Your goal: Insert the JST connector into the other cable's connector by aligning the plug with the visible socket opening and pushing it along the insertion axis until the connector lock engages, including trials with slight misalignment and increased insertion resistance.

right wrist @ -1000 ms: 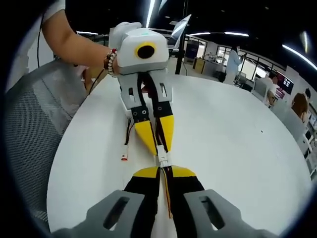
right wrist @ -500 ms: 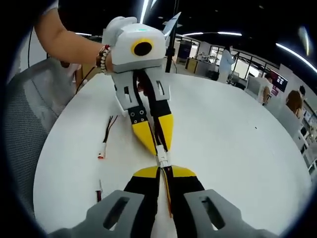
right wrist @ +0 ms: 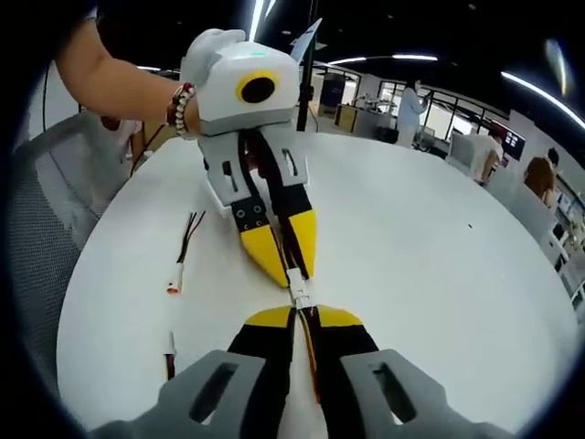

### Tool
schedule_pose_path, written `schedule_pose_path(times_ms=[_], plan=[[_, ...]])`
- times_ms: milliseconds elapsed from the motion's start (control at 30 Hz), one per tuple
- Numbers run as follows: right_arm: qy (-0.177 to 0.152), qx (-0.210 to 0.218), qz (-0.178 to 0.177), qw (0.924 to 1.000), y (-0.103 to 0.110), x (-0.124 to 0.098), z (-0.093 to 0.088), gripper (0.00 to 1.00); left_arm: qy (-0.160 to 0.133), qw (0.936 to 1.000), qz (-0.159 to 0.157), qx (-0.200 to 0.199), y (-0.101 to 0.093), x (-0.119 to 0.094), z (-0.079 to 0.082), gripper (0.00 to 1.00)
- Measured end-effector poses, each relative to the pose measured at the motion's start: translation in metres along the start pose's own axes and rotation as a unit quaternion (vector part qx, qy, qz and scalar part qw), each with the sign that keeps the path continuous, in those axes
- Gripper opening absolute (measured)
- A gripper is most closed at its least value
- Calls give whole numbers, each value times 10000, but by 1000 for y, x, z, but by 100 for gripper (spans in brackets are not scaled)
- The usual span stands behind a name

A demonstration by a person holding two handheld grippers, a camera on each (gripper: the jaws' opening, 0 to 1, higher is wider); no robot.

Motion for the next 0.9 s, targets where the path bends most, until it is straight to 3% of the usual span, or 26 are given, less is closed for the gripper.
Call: schedule_pose_path(times_ms=[167, 267, 600, 900], plan=[[6, 88, -24, 10000, -1, 0, 0, 6, 13, 10000, 34, -27, 0, -1, 0, 2], [12, 182, -70, 9998, -2, -1, -1, 11, 6, 9999, 48, -94, 0, -3, -1, 11], [-115, 213, -193, 9995, -4, -16, 9, 13, -1, 9998, 146, -143, -1, -19, 4, 11], [-128, 214, -325, 9992, 0, -38, 17, 13, -144, 9994, 312, -81, -9, -39, 19, 12]])
Point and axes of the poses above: the point that each gripper's makers call its tool centre point, and the gripper's own axes: x roughly forward along the fingers, y roughly to its left, z roughly out of its top, the point moved 6 cm from there along -x, roughly backward along the fingers, and after that the axes turned 9 degrees about -x, right-handed, at the moved point
